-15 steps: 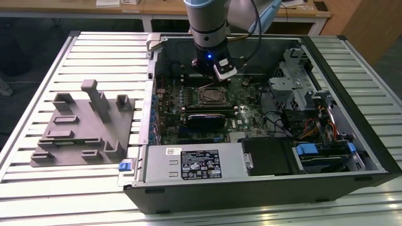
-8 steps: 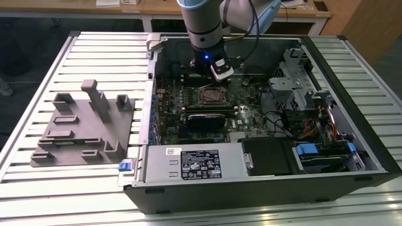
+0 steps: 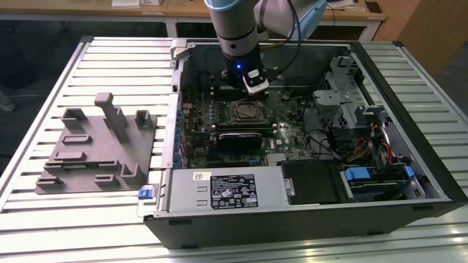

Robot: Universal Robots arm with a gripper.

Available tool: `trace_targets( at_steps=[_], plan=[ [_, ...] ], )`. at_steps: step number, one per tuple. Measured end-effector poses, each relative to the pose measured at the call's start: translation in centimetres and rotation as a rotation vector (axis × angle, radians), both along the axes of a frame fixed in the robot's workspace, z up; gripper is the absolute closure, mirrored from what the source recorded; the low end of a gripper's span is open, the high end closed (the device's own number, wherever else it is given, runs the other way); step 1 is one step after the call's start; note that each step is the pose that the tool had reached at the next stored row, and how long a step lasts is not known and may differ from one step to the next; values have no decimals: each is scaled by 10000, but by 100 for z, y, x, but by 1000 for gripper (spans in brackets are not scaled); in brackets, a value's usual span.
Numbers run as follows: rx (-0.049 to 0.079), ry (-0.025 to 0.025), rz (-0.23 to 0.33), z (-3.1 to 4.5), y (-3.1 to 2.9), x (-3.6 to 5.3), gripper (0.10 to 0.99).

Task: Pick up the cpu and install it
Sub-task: 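Install the first cpu locking lever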

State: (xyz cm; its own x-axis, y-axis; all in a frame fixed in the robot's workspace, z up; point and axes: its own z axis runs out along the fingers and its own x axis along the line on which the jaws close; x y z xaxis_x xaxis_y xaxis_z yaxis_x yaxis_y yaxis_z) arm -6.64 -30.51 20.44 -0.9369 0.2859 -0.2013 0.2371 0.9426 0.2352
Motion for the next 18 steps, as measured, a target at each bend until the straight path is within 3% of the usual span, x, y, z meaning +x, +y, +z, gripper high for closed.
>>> trace_targets(
  at_steps=[5, 18],
  plan=[
    [1, -1, -116, -12, 46, -11, 980],
    [-14, -22, -251, -58, 54, -59, 980]
  ],
)
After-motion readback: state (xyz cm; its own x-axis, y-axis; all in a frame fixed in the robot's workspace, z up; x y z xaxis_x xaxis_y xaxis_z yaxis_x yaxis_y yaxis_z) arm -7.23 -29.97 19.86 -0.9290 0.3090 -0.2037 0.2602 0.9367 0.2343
